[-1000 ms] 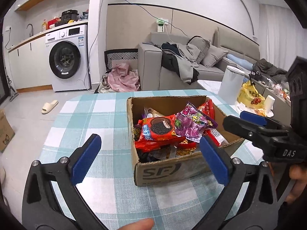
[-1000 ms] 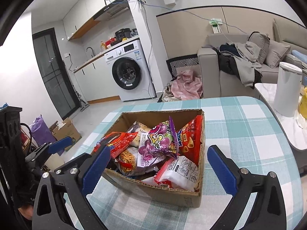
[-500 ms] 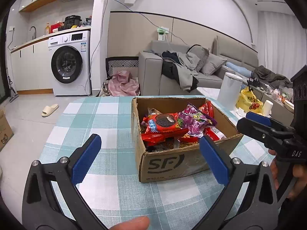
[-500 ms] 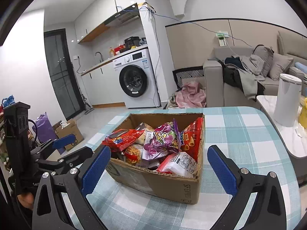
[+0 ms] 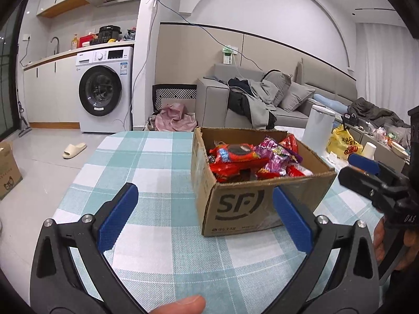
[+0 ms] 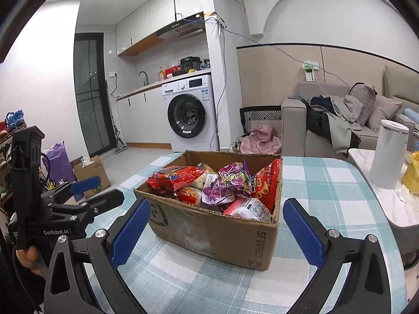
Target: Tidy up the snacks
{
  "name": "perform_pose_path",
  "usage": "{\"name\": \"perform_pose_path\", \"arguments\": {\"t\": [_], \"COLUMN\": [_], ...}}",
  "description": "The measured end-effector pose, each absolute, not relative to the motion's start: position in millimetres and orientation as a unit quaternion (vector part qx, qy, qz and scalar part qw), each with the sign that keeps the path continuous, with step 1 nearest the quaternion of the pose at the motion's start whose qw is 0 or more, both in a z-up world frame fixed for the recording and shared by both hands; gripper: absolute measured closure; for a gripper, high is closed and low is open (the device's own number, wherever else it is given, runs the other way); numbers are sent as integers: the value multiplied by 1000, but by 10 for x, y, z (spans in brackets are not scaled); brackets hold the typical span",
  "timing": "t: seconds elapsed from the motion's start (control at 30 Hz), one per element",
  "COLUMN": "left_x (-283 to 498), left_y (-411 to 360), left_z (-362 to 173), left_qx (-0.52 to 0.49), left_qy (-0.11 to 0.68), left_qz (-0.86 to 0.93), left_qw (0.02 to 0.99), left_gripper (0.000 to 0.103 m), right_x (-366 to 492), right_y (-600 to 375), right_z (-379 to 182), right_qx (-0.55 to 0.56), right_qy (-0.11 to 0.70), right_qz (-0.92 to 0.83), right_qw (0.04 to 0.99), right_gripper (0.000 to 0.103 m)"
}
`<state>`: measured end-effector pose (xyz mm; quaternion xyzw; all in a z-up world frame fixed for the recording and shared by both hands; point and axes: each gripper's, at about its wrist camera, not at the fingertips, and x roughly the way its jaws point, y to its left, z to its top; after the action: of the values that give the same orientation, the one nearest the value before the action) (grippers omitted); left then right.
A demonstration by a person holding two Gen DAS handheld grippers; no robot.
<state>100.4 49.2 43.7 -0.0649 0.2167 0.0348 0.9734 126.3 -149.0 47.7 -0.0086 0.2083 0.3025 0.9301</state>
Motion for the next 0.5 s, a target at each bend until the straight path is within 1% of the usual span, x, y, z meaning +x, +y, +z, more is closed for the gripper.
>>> {"name": "perform_pose_path", "arguments": {"t": [0.2,0.5], "left_x": [845,814], "left_y": [471,465], "left_z": [330,230], "left_qx": [-54,-50], "left_qy": [191,192], "left_qz": [40,47], "left_qw": [979,979], "left_gripper": [1,1], "right_x": [1170,1056], "right_y": [-1570,-1684], "right_z": [414,328], "right_qx": [-4,3], "right_qy": [189,170], "right_qz": [295,289], "right_qw": [937,942], "right_gripper": [0,0]}}
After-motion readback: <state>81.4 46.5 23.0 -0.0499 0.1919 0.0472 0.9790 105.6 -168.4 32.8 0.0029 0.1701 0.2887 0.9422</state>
